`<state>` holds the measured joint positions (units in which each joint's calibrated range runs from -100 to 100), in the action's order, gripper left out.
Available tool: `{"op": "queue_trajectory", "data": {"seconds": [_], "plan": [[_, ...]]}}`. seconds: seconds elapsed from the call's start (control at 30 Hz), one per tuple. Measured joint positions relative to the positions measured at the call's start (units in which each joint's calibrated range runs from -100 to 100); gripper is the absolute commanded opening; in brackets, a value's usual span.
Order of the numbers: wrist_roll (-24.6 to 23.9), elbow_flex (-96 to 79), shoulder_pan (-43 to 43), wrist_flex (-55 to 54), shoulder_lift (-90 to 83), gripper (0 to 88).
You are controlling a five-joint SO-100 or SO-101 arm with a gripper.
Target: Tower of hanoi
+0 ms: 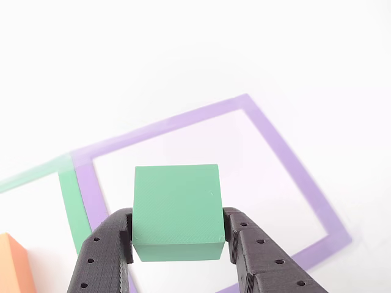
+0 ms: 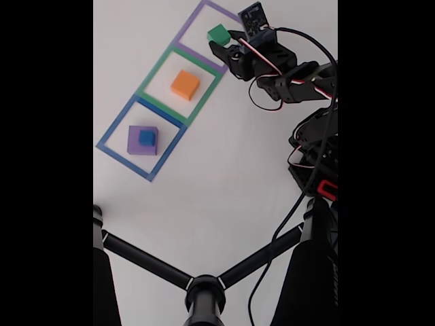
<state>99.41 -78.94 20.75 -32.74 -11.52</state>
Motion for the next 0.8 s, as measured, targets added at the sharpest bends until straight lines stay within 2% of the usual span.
{"op": "queue_trajectory", "data": {"seconds": [0.53, 0.8], "plan": [[0.2, 0.1, -0.5, -9.3, 10.1, 7.2], [0.4, 1.3, -0.5, -10.4, 12.9, 7.2]]}}
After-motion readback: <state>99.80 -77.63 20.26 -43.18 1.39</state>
